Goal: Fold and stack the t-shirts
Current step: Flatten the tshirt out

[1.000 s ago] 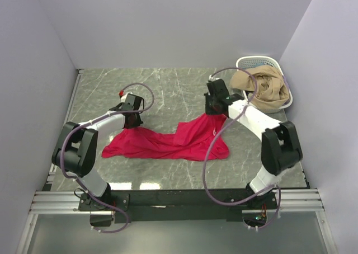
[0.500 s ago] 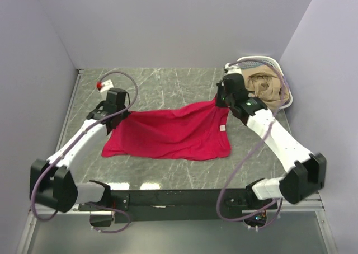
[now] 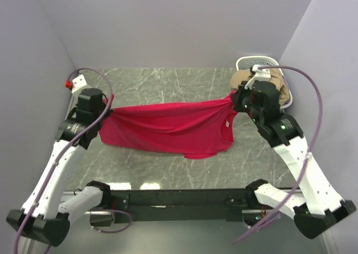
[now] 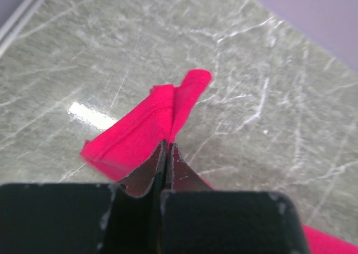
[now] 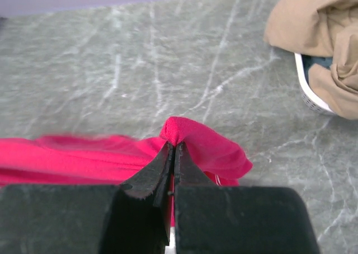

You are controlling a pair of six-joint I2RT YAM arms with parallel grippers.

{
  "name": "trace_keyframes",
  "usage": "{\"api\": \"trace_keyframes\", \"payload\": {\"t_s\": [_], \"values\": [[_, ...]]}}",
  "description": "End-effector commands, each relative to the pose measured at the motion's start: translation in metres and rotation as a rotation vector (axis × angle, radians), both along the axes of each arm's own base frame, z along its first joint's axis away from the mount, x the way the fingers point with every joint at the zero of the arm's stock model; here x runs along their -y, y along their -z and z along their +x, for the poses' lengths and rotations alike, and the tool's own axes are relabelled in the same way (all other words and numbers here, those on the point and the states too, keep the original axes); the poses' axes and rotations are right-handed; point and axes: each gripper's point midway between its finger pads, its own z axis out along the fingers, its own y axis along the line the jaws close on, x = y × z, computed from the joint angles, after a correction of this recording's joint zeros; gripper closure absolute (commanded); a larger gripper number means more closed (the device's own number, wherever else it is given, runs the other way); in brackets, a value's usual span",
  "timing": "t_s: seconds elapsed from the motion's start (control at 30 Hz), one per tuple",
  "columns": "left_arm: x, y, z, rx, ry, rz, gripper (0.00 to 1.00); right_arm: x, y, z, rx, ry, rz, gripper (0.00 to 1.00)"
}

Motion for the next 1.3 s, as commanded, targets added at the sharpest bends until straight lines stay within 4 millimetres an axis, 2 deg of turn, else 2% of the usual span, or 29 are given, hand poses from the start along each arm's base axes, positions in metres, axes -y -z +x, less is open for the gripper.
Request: {"api": "trace_keyframes", "payload": {"t_s": [0.0, 0.2, 0.23, 0.3, 0.33, 0.53, 0.63, 0.73, 0.8, 0.83, 0.9, 0.93, 0.97, 1.0, 1.03, 1.07, 1.1, 1.13, 1.17, 1.2, 1.23, 1.27], "values": [[-0.015, -0.063, -0.03, 0.117, -0.002, 0.015, 0.99, 0.005, -0.069, -0.04, 0.167, -0.077, 0.071, 1.0], [-0.009, -0.119, -0.066, 0.233, 0.094, -0.024, 0.99, -0.008, -0.106, -0.087, 0.248, -0.257, 0.135, 1.0], [-0.01, -0.133, -0.072, 0.267, 0.1, -0.031, 0.99, -0.008, -0.111, -0.092, 0.257, -0.272, 0.142, 1.0], [-0.007, -0.145, -0.081, 0.289, 0.14, -0.03, 0.99, -0.011, -0.128, -0.108, 0.301, -0.331, 0.157, 1.0], [-0.002, -0.16, -0.087, 0.322, 0.184, -0.035, 0.99, -0.012, -0.133, -0.113, 0.319, -0.345, 0.162, 1.0], [0.019, -0.202, -0.113, 0.406, 0.366, -0.039, 0.99, -0.024, -0.173, -0.147, 0.407, -0.515, 0.158, 1.0], [0.034, -0.216, -0.128, 0.422, 0.473, -0.045, 0.99, -0.033, -0.182, -0.158, 0.425, -0.595, 0.164, 1.0], [0.04, -0.224, -0.137, 0.422, 0.531, -0.043, 0.98, -0.031, -0.195, -0.163, 0.465, -0.598, 0.173, 1.0], [0.038, -0.227, -0.139, 0.429, 0.524, -0.043, 0.97, -0.03, -0.197, -0.159, 0.472, -0.584, 0.159, 1.0], [0.039, -0.228, -0.139, 0.431, 0.524, -0.044, 0.95, -0.025, -0.197, -0.151, 0.473, -0.541, 0.148, 1.0], [0.032, -0.223, -0.13, 0.415, 0.471, -0.046, 0.94, -0.025, -0.19, -0.129, 0.441, -0.483, 0.14, 1.0], [0.032, -0.211, -0.12, 0.375, 0.448, -0.045, 0.94, -0.025, -0.181, -0.116, 0.409, -0.455, 0.127, 1.0], [0.033, -0.202, -0.108, 0.343, 0.433, -0.047, 0.95, -0.029, -0.169, -0.092, 0.362, -0.415, 0.114, 1.0], [0.034, -0.193, -0.098, 0.314, 0.418, -0.051, 0.96, -0.031, -0.159, -0.077, 0.332, -0.388, 0.106, 1.0], [0.032, -0.167, -0.082, 0.245, 0.386, -0.041, 0.97, -0.035, -0.144, -0.062, 0.284, -0.365, 0.105, 1.0], [0.034, -0.15, -0.068, 0.197, 0.367, -0.043, 0.99, -0.045, -0.129, -0.038, 0.24, -0.355, 0.095, 1.0], [0.037, -0.143, -0.054, 0.201, 0.352, -0.058, 0.99, -0.049, -0.116, -0.026, 0.21, -0.345, 0.096, 1.0], [0.04, -0.107, -0.041, 0.12, 0.34, -0.057, 0.99, -0.056, -0.092, -0.013, 0.152, -0.341, 0.093, 1.0], [0.043, -0.088, -0.028, 0.082, 0.326, -0.066, 0.99, -0.066, -0.073, 0.009, 0.119, -0.339, 0.083, 1.0], [0.048, -0.08, -0.013, 0.096, 0.314, -0.097, 0.99, -0.066, -0.055, 0.022, 0.08, -0.306, 0.068, 1.0], [0.051, -0.044, -0.005, 0.03, 0.302, -0.105, 0.99, -0.068, -0.036, 0.032, 0.037, -0.291, 0.053, 1.0], [0.052, -0.023, 0.008, -0.012, 0.273, -0.111, 0.99, -0.076, -0.014, 0.052, 0.002, -0.285, 0.037, 1.0]]}}
